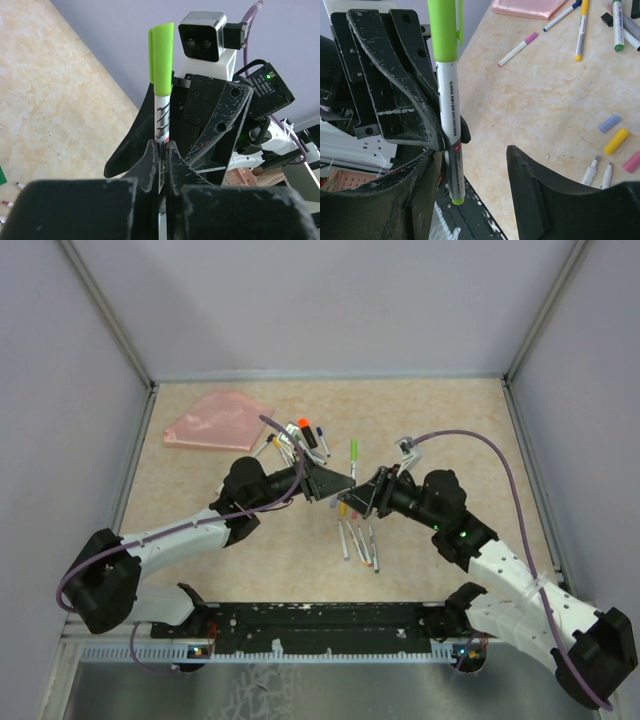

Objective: Open the pen caps
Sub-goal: Pick up the pen from the center of the board, then open the pen cap from the pen.

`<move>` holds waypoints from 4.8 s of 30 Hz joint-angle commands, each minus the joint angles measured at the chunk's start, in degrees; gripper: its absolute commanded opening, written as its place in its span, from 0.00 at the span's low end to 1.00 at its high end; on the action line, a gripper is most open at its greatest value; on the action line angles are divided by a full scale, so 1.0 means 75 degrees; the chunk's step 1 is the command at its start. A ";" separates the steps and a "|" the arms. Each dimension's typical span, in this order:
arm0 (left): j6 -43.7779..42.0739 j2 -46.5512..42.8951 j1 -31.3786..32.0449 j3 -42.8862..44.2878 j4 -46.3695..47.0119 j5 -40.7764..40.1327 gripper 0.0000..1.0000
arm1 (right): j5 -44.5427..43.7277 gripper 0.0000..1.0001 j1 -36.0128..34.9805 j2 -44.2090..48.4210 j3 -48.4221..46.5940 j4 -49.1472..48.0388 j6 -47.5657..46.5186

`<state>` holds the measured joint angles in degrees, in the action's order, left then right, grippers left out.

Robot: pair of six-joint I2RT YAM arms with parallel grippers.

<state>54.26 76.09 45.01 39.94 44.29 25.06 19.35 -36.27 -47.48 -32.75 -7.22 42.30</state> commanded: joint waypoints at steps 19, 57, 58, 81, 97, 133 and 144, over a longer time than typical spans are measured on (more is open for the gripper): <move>0.0158 0.0008 0.0042 0.0134 0.0550 -0.0139 0.00 | 0.0156 0.43 -0.0114 -0.0102 -0.0367 -0.0510 0.0096; -0.0542 -0.0840 -0.0456 0.0616 -0.1407 -0.0627 0.74 | 0.0517 0.00 -0.0111 -0.0031 -0.0327 -0.0664 0.0192; -0.0638 -0.0841 -0.0494 0.0758 -0.1671 -0.0613 0.75 | 0.0541 0.00 -0.0109 -0.0038 -0.0321 -0.0674 0.0195; -0.1844 0.0306 -0.0197 0.4222 -0.6693 -0.1676 0.63 | 0.0646 0.00 -0.0112 -0.0114 -0.0316 -0.0654 0.0269; -0.1905 0.0685 -0.0107 0.4480 -0.6596 -0.1229 0.31 | 0.0659 0.00 -0.0110 -0.0195 -0.0389 -0.0549 0.0196; -0.0506 -0.0424 -0.0538 0.2029 -0.1453 0.0503 0.00 | 0.0901 0.11 -0.0110 0.0093 0.0252 -0.2843 0.1627; -0.0867 -0.0436 -0.0534 0.2334 -0.2453 0.0299 0.30 | 0.0913 0.00 -0.0113 0.0100 -0.0101 -0.1972 0.1043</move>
<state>50.15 73.93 41.08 55.35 27.33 27.24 26.37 -36.99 -46.70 -30.11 -23.64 52.40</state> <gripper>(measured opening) 0.270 0.077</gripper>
